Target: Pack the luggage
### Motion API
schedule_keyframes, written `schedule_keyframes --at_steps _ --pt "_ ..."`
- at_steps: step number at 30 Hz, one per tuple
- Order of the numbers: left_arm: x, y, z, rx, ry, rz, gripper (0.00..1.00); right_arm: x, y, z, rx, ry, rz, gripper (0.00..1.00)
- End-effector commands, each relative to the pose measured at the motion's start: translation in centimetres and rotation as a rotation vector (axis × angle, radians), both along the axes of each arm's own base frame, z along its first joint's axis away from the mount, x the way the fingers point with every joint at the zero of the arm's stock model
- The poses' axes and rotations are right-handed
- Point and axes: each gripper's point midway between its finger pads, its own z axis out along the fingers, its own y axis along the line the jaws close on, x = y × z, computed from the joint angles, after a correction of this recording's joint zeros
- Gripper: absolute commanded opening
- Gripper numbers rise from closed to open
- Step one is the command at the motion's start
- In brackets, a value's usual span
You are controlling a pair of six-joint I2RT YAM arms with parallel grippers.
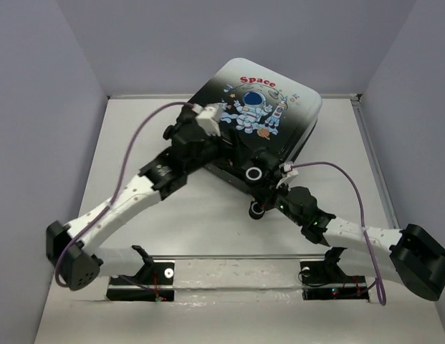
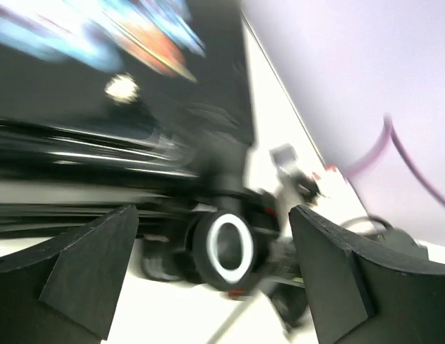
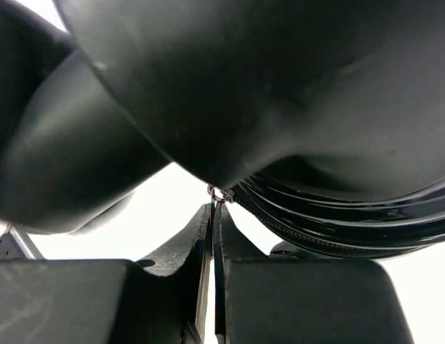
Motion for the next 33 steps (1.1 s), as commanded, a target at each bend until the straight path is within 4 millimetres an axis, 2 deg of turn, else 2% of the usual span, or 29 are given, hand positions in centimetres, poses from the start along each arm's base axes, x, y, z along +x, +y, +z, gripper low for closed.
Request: schedule_keyframes --at_steps 1,2,3,4,5,6,7,8,11,16,19,33 --pt "3.4 13.1 6.1 0.108 -0.207 0.326 0.99 -1.8 1.7 7.4 0.188 -0.142 0.089 0.07" --pt "3.3 16.0 7.0 0.098 -0.23 0.398 0.99 -1.8 1.5 7.6 0.186 -0.145 0.083 0.07" --pt "3.7 18.3 6.7 0.112 -0.231 0.453 0.99 -1.9 1.3 7.6 0.181 -0.149 0.082 0.07" --pt "5.1 22.2 5.9 0.158 -0.232 0.563 0.99 -1.9 1.1 7.6 0.171 -0.155 0.081 0.07" --pt "5.4 24.1 3.8 0.203 -0.203 0.603 0.99 -2.1 0.9 7.5 0.16 -0.151 0.081 0.07" --pt "6.1 25.7 2.7 0.241 -0.185 0.635 0.99 -2.2 0.9 7.4 0.158 -0.148 0.086 0.07" --pt "7.0 28.3 1.4 0.285 -0.16 0.696 0.99 -2.3 0.9 7.3 0.155 -0.145 0.092 0.07" --pt "7.6 28.3 -0.7 0.323 -0.12 0.644 0.99 -2.5 1.1 7.2 0.153 -0.142 0.107 0.07" --pt "9.3 28.2 -2.0 0.355 -0.129 0.557 0.99 -2.7 1.4 6.8 0.143 -0.133 0.131 0.07" --pt "11.4 26.8 -1.3 0.35 -0.196 0.466 0.99 -2.9 1.5 6.6 0.135 -0.131 0.139 0.07" --pt "12.6 26.1 -2.1 0.358 -0.185 0.42 0.99 -2.8 1.6 6.7 0.135 -0.134 0.144 0.07" --pt "13.4 23.0 -4.3 0.332 -0.155 0.28 0.99 -3.2 2.2 6.3 0.135 -0.125 0.182 0.07"
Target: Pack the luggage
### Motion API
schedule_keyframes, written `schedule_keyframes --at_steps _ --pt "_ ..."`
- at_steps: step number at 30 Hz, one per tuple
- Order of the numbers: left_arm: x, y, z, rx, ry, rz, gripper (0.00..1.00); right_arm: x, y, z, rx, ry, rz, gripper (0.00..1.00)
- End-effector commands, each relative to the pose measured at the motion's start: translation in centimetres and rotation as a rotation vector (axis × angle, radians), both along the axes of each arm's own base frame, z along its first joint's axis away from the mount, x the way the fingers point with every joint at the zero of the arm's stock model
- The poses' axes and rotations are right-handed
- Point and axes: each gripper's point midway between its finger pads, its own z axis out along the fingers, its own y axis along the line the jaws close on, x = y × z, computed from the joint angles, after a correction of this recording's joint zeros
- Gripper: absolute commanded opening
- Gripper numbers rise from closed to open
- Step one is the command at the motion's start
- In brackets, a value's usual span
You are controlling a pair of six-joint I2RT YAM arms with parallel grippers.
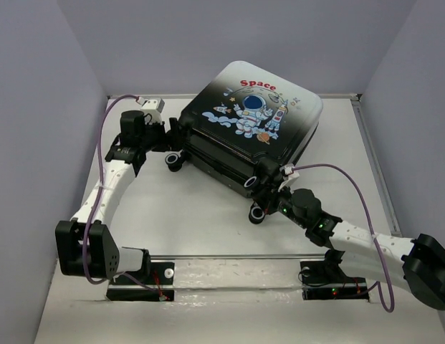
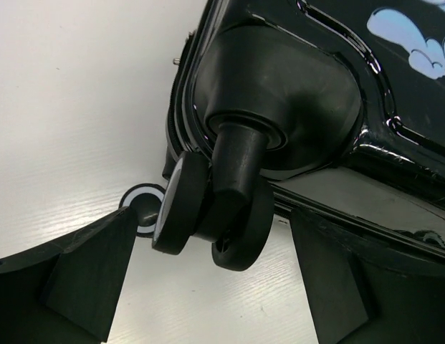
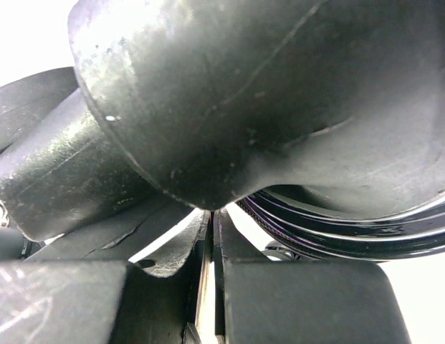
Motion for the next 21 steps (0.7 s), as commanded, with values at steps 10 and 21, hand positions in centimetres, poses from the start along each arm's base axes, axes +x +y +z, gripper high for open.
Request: schedule_keyframes --at_steps 10,21 --pt "1.5 -3.1 1.4 -0.008 -0.036 -0.116 0.38 -1.1 2.6 5.8 0.16 -0.122 0.12 0.07" --pt "-2.4 -8.6 1.9 -0.166 -0.019 -0.242 0.06 1.4 2.0 8.5 0.076 -0.162 0.145 0.07"
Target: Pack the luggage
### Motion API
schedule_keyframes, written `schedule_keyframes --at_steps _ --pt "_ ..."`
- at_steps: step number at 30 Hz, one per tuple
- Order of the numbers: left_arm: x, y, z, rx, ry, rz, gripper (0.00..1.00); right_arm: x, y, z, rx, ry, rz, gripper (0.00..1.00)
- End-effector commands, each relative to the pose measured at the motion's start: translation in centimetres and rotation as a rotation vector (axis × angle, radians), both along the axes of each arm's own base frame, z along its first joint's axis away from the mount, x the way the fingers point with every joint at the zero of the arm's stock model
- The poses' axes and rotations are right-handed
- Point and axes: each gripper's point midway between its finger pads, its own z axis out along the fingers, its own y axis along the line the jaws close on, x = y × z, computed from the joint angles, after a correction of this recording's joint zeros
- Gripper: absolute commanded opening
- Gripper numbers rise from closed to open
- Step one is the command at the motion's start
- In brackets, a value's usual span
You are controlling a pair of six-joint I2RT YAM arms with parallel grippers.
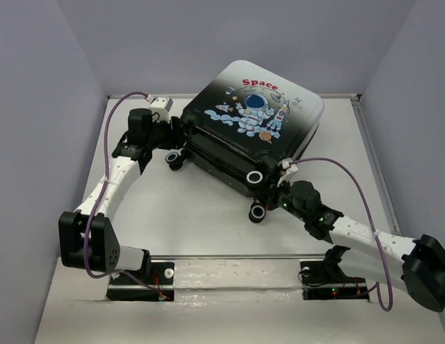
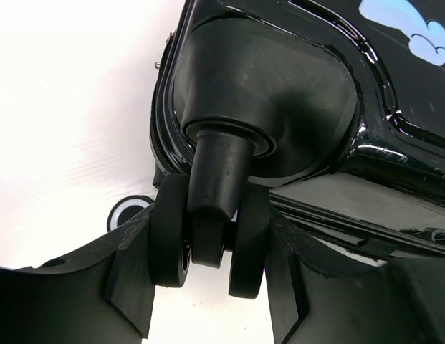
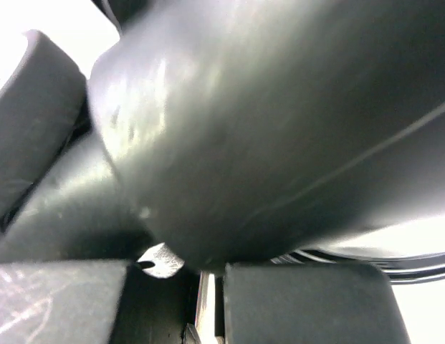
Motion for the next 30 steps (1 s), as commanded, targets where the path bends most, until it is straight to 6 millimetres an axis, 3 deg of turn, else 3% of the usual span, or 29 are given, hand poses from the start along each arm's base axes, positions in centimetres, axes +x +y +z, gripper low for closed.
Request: schedule_keyframes --at_steps 1,2,4,6,8,11,15,18,22,25,27,30 --pt "-3.6 -6.9 3.5 -0.24 -0.038 -0.172 0.06 1.3 1.5 9.1 0.158 -0.166 0.127 0.07" --pt "-5.2 -8.4 2.4 -0.259 -0.003 -0.212 0.06 2.5 0.1 9.5 0.165 -0.17 0.092 0.07" --pt "-8.1 -10.6 2.8 -0.331 -0.002 -0.266 0.06 3.3 -1.8 10.2 0.167 -0.173 0.084 0.07" --pt "-9.9 -11.7 2.9 -0.398 0.028 -0.275 0.06 3.8 -2.6 11.4 0.156 -0.185 0.071 0.07" --pt "-11.8 -12.3 2.9 -0.469 0.017 -0.301 0.06 3.8 -3.1 11.4 0.128 -0.178 0.053 0.07" --pt "-14.1 -13.3 3.1 -0.566 0.036 -0.313 0.06 3.2 -1.9 10.1 0.204 -0.105 0.085 0.07" --pt "-16.8 -15.2 3.5 -0.652 0.05 -0.35 0.06 0.9 2.8 6.3 0.282 -0.069 0.037 0.07" --pt "-17.9 -16.1 4.7 -0.736 0.046 -0.376 0.06 2.4 3.6 6.8 0.315 -0.142 -0.111 0.07" --pt "-19.3 -16.8 6.5 -0.811 0.024 -0.413 0.06 6.3 1.3 7.6 0.34 -0.261 -0.369 0.07" --pt "-19.8 -16.9 7.3 -0.841 0.017 -0.427 0.06 6.8 1.0 9.3 0.345 -0.357 -0.382 0.07" --pt "-19.7 -16.8 7.7 -0.845 0.004 -0.429 0.06 6.3 2.6 10.3 0.331 -0.392 -0.323 0.07" --pt "-19.6 -16.9 8.1 -0.836 -0.018 -0.438 0.06 6.5 3.8 8.2 0.26 -0.349 -0.309 0.07"
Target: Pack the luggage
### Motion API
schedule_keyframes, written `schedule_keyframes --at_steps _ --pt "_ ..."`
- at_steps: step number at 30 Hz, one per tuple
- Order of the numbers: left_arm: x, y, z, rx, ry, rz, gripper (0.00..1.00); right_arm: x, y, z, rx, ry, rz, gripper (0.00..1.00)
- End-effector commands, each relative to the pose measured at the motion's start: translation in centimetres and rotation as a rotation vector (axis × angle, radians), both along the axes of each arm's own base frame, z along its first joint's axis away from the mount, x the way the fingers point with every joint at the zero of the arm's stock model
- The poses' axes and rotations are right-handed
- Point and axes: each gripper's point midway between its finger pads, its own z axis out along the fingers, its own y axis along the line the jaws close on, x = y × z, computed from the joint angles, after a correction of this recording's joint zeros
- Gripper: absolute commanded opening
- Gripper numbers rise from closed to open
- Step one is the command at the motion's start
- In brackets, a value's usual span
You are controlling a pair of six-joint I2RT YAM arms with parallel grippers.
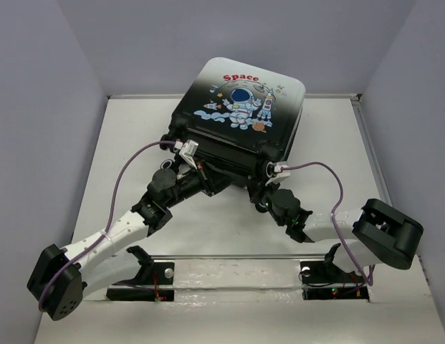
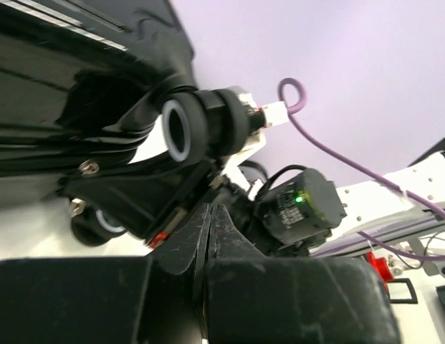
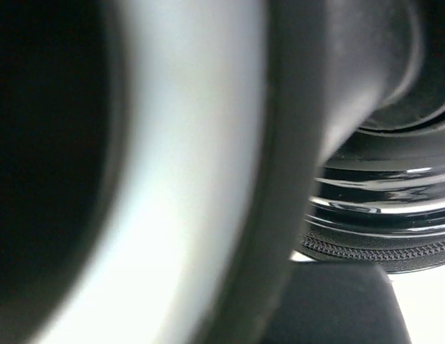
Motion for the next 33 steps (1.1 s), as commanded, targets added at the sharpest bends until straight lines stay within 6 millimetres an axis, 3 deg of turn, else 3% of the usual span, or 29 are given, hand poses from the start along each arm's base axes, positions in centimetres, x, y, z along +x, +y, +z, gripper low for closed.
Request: schedule_keyframes --at_steps 1,4,6,9,11,16,17,20,22,26,28,29,30,32,33 --pt "-1.0 -0.2 2.9 -0.074 -0.079 -0.057 0.06 1.1 2.4 7.2 0.158 -0.144 -0.027 0.07" --pt "-1.2 -0.6 2.6 -0.029 -0.084 -0.085 0.06 1.2 0.4 5.4 0.163 -0.071 -0.118 0.07" --pt "-0.7 -1.3 2.8 0.007 -0.088 -0.106 0.06 1.1 -0.2 5.9 0.157 -0.067 -0.134 0.07" --pt "0.1 -3.2 1.8 0.098 -0.061 -0.145 0.06 0.2 0.6 6.4 0.152 -0.12 -0.043 0.07" --pt "0.5 -3.9 1.6 0.114 -0.055 -0.15 0.08 -0.5 1.8 5.6 0.132 -0.076 0.026 0.07" --pt "2.7 -6.1 1.6 0.121 -0.045 -0.147 0.43 -2.4 3.3 4.8 0.096 0.0 0.159 0.07" --pt "2.8 -6.5 1.5 0.124 -0.041 -0.155 0.64 -2.7 3.5 4.9 0.1 0.016 0.173 0.07" --pt "3.7 -8.0 1.2 0.136 -0.033 -0.186 0.78 -3.8 3.3 5.2 0.113 0.05 0.21 0.07" --pt "4.0 -8.4 0.5 0.149 -0.02 -0.192 0.81 -4.2 2.8 5.3 0.1 0.067 0.21 0.07" --pt "4.1 -9.6 0.1 0.153 -0.01 -0.206 0.78 -5.0 2.1 6.4 0.11 0.08 0.223 0.07" --pt "4.6 -10.4 0.3 0.142 -0.009 -0.2 0.64 -5.2 2.1 6.6 0.124 0.081 0.232 0.07" --pt "4.8 -10.6 0.9 0.122 -0.021 -0.194 0.44 -5.2 2.3 6.7 0.133 0.087 0.231 0.07" --pt "5.3 -11.1 1.2 0.108 -0.004 -0.187 0.31 -5.1 2.4 6.4 0.133 0.091 0.232 0.07" --pt "5.8 -11.9 2.8 0.065 -0.02 -0.193 0.15 -5.2 3.0 7.1 0.16 0.075 0.254 0.07" --pt "5.8 -12.3 3.6 0.045 -0.017 -0.202 0.13 -5.5 3.5 7.2 0.166 0.067 0.275 0.07"
